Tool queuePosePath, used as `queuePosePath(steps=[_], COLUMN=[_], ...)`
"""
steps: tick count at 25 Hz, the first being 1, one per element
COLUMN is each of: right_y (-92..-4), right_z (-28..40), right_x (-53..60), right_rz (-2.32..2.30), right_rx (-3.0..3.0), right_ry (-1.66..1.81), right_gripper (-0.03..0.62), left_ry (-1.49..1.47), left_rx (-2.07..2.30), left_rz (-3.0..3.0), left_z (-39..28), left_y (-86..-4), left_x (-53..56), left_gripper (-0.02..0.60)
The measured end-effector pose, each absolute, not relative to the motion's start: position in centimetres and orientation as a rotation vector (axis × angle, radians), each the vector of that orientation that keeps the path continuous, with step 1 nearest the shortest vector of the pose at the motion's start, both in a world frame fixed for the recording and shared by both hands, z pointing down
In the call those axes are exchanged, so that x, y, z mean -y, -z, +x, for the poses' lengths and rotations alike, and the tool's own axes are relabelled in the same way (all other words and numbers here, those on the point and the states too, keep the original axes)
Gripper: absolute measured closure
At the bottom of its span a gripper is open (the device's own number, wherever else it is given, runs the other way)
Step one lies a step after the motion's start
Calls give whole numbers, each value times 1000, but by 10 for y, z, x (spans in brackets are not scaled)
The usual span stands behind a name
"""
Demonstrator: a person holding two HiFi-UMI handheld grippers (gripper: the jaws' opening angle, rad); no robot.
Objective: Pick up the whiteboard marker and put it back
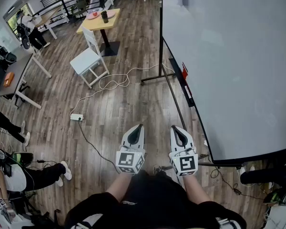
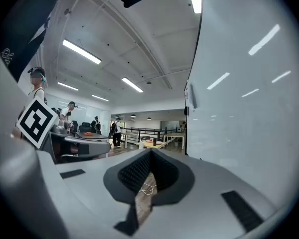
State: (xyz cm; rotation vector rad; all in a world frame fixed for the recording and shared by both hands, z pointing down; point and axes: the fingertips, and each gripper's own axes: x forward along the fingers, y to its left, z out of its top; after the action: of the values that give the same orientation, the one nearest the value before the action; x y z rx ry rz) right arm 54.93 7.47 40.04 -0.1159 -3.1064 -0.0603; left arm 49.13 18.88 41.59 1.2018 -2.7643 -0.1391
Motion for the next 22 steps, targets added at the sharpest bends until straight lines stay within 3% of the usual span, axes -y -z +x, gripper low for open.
queuePosePath(steps=[22], right_y=[-437], right_z=[490], right_x=[-166], right_rz=[-10], right_rx=[2989], right_ry=[124], right_gripper=[591], left_ry=[187], left_rx=[2638], left_rz=[1313], left_z=[439], left_y=[-444], left_x=[-281], left_gripper=[574])
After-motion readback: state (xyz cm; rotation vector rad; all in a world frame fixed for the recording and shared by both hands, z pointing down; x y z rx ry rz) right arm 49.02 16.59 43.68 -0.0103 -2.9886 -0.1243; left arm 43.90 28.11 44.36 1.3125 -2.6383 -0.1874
